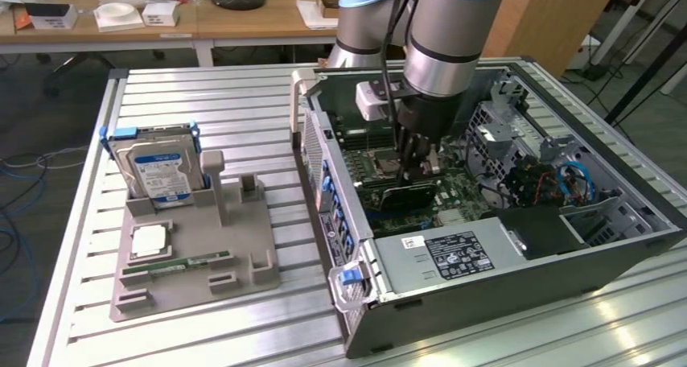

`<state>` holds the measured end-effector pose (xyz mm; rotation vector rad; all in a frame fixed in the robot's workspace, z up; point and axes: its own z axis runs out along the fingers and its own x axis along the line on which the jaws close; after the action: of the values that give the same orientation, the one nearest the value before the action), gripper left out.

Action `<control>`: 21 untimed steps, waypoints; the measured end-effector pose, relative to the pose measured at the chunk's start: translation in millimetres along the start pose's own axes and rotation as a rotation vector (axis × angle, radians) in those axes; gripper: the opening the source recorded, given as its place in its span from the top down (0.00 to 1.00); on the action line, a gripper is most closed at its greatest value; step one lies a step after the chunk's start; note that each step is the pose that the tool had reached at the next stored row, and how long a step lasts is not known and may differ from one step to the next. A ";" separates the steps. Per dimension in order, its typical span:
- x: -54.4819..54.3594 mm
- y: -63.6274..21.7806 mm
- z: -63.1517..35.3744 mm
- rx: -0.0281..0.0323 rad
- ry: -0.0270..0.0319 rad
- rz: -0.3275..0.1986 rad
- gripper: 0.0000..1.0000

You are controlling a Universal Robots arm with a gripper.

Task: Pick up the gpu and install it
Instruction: 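Press down on the gpu until it lock into place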

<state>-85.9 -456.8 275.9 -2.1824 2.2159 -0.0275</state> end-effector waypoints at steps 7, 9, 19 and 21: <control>0.1 -0.3 11.0 -0.0214 0.0005 0.000 0.89; 0.2 -0.2 14.4 -0.0216 0.0013 0.000 0.89; 0.0 6.2 -7.9 -0.0251 0.0004 0.000 0.89; 0.1 9.5 -9.5 -0.0341 0.0004 0.000 0.89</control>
<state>-95.7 -456.8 285.1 -2.1998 2.2329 0.0100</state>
